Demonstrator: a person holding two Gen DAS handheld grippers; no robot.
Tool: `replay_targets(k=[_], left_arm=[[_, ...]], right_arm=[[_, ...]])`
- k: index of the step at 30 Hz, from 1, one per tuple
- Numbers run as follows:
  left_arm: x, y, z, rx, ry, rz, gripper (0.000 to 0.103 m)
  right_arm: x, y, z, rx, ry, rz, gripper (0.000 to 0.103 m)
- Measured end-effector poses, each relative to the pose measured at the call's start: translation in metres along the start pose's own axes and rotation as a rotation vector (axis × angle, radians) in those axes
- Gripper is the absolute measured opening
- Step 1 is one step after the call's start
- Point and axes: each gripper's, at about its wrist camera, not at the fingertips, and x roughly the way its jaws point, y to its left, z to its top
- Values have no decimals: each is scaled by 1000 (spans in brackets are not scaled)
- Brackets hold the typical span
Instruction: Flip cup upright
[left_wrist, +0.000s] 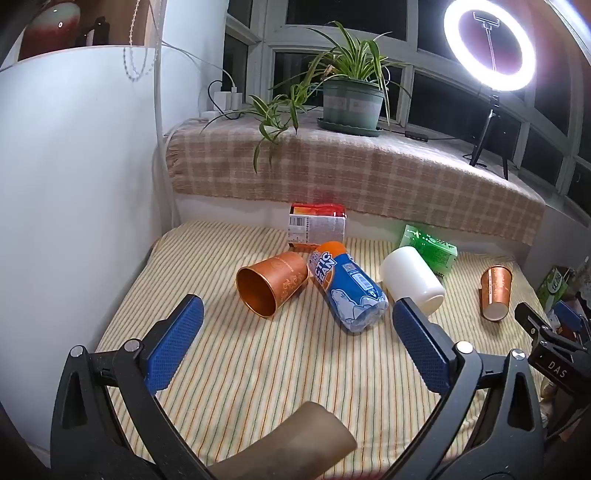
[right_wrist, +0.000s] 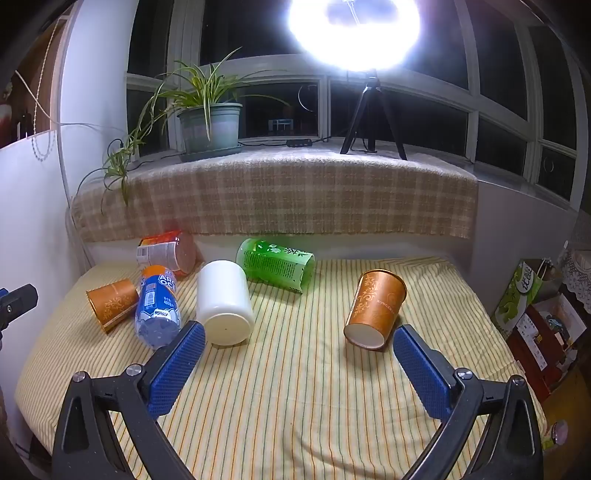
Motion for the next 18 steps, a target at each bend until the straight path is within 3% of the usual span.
replay_targets(k=[18], left_arm=[[-2, 3, 9, 23, -32, 36, 103]], right_arm=[[4, -6, 2, 10, 6, -2, 103]])
